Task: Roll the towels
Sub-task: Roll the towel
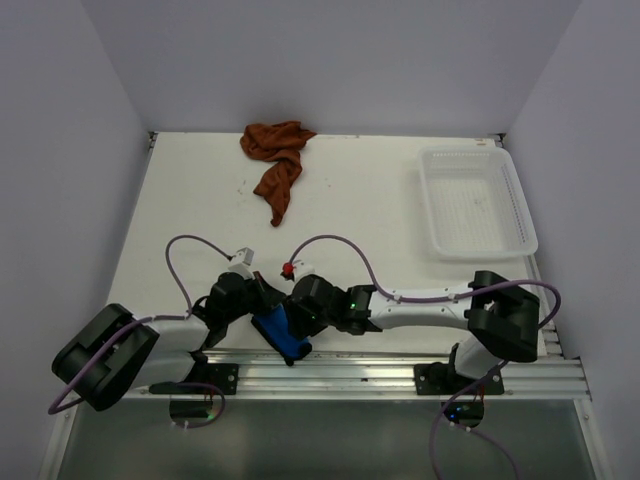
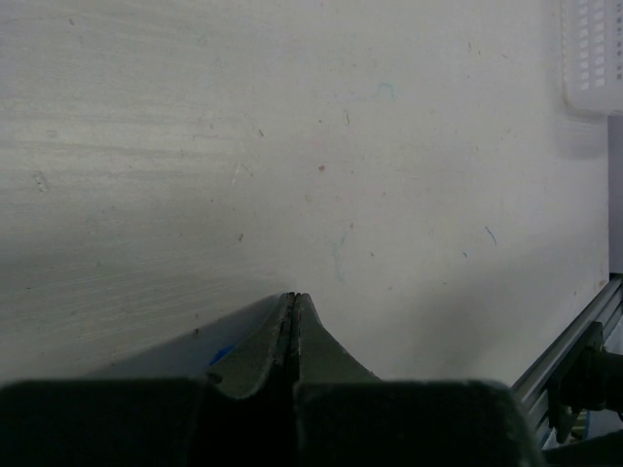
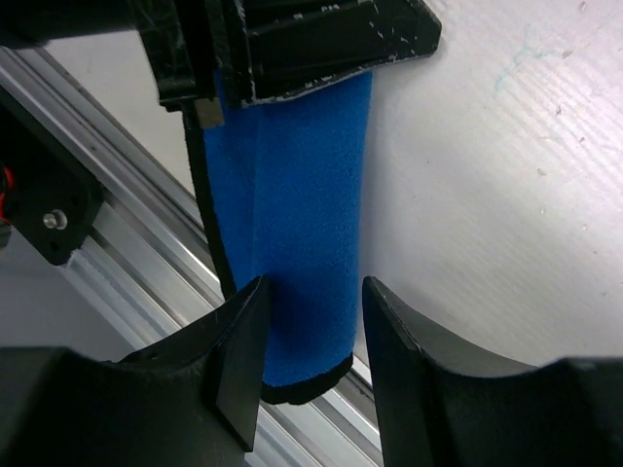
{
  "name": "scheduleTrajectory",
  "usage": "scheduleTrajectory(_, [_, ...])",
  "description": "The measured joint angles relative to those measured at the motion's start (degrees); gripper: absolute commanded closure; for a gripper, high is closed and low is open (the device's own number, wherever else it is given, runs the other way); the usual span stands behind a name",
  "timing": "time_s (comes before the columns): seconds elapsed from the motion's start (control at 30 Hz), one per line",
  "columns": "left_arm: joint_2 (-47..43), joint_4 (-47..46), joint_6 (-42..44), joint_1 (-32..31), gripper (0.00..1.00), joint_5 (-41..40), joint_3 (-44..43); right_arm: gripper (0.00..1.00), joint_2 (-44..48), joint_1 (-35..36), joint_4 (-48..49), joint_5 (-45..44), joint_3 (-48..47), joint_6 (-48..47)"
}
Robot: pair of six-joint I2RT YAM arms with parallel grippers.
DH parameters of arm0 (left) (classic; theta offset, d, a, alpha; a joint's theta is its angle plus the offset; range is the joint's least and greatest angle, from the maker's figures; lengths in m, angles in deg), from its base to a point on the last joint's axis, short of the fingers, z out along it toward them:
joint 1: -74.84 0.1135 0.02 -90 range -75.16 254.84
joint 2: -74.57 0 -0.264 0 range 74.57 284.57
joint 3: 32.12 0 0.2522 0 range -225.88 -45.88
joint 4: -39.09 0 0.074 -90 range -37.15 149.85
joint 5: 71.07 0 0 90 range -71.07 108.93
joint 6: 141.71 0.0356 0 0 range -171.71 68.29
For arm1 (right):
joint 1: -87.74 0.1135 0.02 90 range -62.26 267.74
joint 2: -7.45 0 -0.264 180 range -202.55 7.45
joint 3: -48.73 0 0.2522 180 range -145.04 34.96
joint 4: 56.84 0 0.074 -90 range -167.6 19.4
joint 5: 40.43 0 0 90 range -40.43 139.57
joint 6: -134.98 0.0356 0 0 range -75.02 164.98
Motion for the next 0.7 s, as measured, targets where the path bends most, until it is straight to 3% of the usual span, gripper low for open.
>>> scheduleTrajectory(0.6, [-2.38,2.05,0.00,-0.04,1.00,0.00,0.11,0.50,-7.63,2.60,2.58,0.79,-0.15,2.51])
scheduleTrajectory(0.7, [-4.31,4.31,0.09,-0.07,1.00,-0.13,0.13,0.53,-8.35,3.80,2.73,-0.57,-0.72,2.73])
